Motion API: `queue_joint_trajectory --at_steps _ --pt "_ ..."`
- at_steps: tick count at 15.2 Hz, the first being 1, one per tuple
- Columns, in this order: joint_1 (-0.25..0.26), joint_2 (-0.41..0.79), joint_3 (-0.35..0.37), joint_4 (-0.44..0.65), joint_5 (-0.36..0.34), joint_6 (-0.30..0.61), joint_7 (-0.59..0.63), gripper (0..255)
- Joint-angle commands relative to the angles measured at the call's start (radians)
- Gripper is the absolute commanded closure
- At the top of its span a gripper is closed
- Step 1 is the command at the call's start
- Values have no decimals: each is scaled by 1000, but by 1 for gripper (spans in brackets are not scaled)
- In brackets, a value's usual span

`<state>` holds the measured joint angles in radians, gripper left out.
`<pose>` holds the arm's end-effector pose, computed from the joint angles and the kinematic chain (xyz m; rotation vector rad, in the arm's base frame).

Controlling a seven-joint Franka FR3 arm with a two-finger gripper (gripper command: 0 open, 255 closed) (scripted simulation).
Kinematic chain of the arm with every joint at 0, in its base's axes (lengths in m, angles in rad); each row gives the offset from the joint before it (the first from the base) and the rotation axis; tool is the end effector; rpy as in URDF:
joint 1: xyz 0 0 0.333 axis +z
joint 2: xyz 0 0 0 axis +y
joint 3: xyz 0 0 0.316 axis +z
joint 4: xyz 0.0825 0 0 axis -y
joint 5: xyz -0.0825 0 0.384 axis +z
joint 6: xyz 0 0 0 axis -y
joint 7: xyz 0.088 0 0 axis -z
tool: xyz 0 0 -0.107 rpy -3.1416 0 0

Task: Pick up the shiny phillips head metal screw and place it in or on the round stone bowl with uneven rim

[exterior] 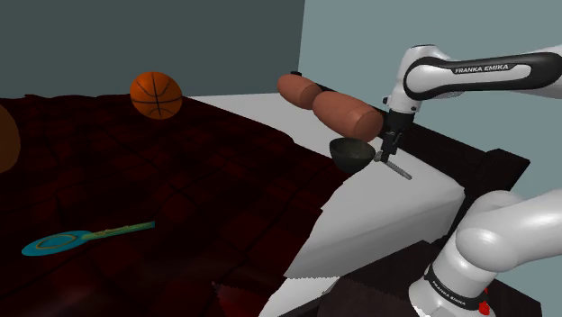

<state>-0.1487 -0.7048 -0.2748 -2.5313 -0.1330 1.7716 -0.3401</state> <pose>0.3003 -0.1553 0.4881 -3.0719 -0.0269 0.0768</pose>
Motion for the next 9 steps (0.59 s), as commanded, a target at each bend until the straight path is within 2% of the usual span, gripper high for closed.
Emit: queue_joint_trajectory --at_steps 1,9 --pt "-22 34 -44 4 -22 40 -28 0" --pt "-85 195 -224 52 -65 194 -145 0"
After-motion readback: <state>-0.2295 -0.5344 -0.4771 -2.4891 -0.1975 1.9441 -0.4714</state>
